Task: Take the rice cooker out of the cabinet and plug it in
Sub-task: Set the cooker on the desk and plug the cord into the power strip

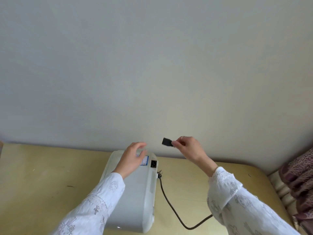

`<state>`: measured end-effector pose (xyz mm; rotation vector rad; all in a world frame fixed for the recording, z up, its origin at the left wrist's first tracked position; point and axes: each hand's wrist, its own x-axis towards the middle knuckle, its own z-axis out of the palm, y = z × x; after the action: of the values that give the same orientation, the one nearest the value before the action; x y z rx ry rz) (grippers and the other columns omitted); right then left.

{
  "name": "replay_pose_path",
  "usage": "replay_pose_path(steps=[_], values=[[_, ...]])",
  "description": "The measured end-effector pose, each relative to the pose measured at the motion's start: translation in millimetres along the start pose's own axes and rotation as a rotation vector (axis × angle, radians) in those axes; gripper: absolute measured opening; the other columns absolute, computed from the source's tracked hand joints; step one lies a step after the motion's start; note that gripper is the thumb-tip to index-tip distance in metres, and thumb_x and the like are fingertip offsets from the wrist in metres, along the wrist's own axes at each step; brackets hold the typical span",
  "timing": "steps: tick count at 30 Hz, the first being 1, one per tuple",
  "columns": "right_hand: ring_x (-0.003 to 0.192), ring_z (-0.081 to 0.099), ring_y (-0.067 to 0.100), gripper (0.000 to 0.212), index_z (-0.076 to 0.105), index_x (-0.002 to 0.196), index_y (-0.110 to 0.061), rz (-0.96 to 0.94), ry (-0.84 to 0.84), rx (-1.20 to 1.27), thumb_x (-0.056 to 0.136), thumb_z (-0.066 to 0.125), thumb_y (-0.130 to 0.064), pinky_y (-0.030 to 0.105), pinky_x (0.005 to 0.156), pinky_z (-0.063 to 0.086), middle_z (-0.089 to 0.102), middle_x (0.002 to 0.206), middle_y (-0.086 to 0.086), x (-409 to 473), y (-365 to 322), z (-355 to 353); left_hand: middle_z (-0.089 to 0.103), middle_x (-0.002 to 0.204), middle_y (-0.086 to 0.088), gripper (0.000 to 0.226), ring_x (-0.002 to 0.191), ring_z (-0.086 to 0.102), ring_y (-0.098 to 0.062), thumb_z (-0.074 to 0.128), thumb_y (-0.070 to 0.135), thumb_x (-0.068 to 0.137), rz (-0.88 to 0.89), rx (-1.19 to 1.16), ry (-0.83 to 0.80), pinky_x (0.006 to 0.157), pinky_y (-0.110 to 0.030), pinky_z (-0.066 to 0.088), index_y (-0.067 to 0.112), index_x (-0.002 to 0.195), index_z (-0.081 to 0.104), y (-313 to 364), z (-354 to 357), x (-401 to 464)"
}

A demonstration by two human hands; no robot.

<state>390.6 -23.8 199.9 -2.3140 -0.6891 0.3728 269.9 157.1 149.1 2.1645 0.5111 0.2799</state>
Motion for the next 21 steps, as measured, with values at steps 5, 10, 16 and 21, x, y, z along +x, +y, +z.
replay_pose_path(steps=[5,10,16,21], values=[[0.071,0.052,0.025,0.031,0.064,0.082,-0.009,0.074,-0.201,-0.452,0.089,0.051,-0.037,0.027,0.065,0.036,0.06,0.075,0.008,16.5,-12.4,33.5,0.02,0.156,-0.001,0.047,0.145,0.011,-0.018,0.032,0.037,0.096,-0.086,0.528,-0.066,0.116,-0.037,0.002,0.029,0.143,0.028,-65.5,9.9,-29.3],[0.081,0.055,0.029,0.021,0.054,0.089,-0.013,0.095,-0.254,-0.61,0.089,0.05,-0.033,0.03,0.072,0.036,0.064,0.091,0.012,27.5,-20.3,70.5,0.022,0.156,0.003,0.069,0.145,0.012,-0.017,-0.002,0.047,0.083,-0.025,0.673,0.062,0.116,-0.04,-0.006,0.033,0.144,0.027,-70.6,20.1,-41.9],[0.089,0.057,0.03,0.018,0.055,0.094,-0.011,0.174,-0.348,-0.615,0.085,0.056,-0.026,0.029,0.069,0.039,0.059,0.088,0.008,43.4,-32.0,75.4,0.032,0.152,-0.001,0.063,0.143,0.021,-0.021,0.007,0.04,0.086,-0.015,0.71,0.103,0.117,-0.046,0.007,0.028,0.141,0.036,-65.4,21.1,-42.5],[0.077,0.05,0.026,0.023,0.038,0.061,-0.013,0.159,-0.386,-0.663,0.08,0.051,-0.009,0.027,0.065,0.039,0.044,0.063,0.0,51.4,-47.5,83.0,0.023,0.155,0.0,0.054,0.145,0.012,-0.019,0.02,0.035,0.09,-0.037,0.69,0.091,0.118,-0.043,-0.001,0.03,0.143,0.028,-64.5,22.4,-43.6]])
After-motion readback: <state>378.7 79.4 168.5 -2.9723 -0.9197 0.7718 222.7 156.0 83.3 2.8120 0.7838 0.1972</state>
